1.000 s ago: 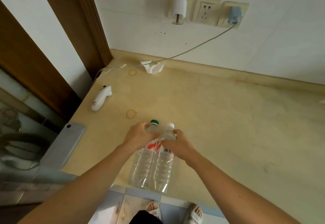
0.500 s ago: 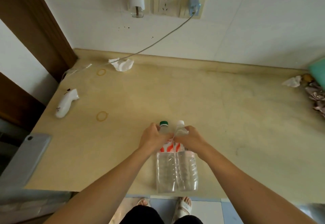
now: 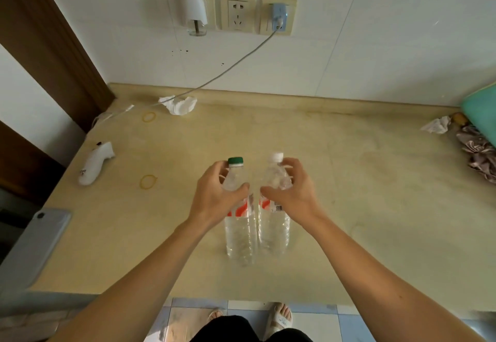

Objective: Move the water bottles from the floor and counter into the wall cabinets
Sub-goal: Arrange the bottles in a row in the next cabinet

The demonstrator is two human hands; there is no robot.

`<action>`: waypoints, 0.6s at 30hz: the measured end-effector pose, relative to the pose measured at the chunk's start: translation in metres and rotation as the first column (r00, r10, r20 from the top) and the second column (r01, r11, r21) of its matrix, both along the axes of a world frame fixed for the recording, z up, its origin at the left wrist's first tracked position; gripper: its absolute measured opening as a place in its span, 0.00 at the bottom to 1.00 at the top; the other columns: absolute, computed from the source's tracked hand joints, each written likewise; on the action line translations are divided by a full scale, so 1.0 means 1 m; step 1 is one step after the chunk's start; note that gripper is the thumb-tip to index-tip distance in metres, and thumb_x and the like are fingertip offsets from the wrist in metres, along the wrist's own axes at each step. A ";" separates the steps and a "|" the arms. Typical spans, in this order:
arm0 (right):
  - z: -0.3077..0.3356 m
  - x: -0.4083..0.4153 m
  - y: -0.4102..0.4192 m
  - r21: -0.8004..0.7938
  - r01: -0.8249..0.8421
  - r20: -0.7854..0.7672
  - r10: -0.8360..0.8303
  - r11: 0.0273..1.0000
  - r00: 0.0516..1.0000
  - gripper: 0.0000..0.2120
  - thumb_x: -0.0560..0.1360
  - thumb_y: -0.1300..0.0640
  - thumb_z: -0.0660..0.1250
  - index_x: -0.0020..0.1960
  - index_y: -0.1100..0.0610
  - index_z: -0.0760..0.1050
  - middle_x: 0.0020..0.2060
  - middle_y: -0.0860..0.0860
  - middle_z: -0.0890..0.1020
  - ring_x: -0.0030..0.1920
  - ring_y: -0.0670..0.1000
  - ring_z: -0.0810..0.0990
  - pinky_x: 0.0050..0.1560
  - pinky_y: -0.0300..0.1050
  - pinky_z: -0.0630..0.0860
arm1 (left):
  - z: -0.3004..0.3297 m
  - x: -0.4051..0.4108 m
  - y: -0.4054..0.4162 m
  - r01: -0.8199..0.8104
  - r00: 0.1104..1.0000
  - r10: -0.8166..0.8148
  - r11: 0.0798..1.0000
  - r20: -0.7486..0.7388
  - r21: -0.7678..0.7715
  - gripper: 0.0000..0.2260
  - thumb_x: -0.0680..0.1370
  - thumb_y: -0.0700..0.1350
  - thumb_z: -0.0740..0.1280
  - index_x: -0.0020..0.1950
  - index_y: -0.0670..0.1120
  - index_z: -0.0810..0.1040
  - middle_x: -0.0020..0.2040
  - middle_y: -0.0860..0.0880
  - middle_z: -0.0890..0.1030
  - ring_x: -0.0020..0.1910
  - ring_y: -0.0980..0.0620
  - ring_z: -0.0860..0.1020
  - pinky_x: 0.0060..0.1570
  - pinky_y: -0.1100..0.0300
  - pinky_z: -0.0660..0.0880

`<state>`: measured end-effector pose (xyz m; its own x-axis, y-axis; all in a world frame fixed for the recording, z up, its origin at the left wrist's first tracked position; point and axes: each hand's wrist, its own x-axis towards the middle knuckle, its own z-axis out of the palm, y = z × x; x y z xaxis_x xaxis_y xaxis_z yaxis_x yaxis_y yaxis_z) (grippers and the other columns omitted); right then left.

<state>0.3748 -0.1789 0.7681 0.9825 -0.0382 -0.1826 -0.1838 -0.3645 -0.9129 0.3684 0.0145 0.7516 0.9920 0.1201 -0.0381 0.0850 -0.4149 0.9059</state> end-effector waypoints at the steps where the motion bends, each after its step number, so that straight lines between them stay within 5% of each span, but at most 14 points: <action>1: 0.005 -0.003 -0.001 -0.013 -0.013 0.051 0.013 1.000 0.999 0.32 0.63 0.52 0.79 0.60 0.37 0.67 0.54 0.35 0.77 0.48 0.35 0.81 0.38 0.39 0.81 | 0.005 -0.001 0.001 -0.006 0.998 0.005 1.000 0.068 0.004 0.23 0.66 0.56 0.75 0.59 0.59 0.75 0.51 0.61 0.79 0.50 0.62 0.78 0.42 0.72 0.73; 6: 0.011 -0.021 -0.009 -0.080 -0.019 0.176 0.033 0.997 0.984 0.34 0.66 0.52 0.79 0.64 0.37 0.65 0.58 0.37 0.76 0.62 0.49 0.75 0.58 0.52 0.77 | 0.014 -0.015 0.004 0.045 0.946 -0.069 0.996 0.316 0.081 0.30 0.66 0.56 0.77 0.63 0.56 0.69 0.57 0.59 0.76 0.59 0.58 0.76 0.49 0.69 0.74; 9: 0.007 -0.032 -0.015 -0.046 0.019 0.225 -0.008 0.999 0.974 0.33 0.68 0.55 0.79 0.65 0.42 0.65 0.58 0.41 0.75 0.60 0.48 0.76 0.59 0.51 0.77 | 0.008 -0.024 0.007 0.088 0.918 -0.142 0.983 0.371 0.159 0.31 0.66 0.55 0.77 0.64 0.53 0.67 0.58 0.55 0.72 0.60 0.57 0.74 0.55 0.68 0.73; 13: 0.001 -0.044 -0.019 -0.039 0.034 0.239 -0.024 0.999 0.971 0.33 0.69 0.54 0.79 0.64 0.43 0.62 0.57 0.37 0.73 0.57 0.40 0.75 0.54 0.36 0.75 | 0.005 -0.028 0.003 0.133 0.917 -0.191 0.974 0.350 0.184 0.31 0.68 0.55 0.76 0.65 0.52 0.65 0.60 0.53 0.70 0.61 0.58 0.72 0.58 0.68 0.71; 18: -0.008 -0.056 -0.020 -0.075 -0.002 0.196 0.016 0.997 0.981 0.35 0.67 0.48 0.79 0.62 0.35 0.57 0.57 0.31 0.71 0.58 0.35 0.73 0.49 0.30 0.73 | 0.003 -0.026 -0.005 0.150 0.930 -0.195 0.975 0.311 0.162 0.30 0.69 0.55 0.75 0.65 0.55 0.63 0.61 0.54 0.70 0.62 0.57 0.72 0.60 0.68 0.69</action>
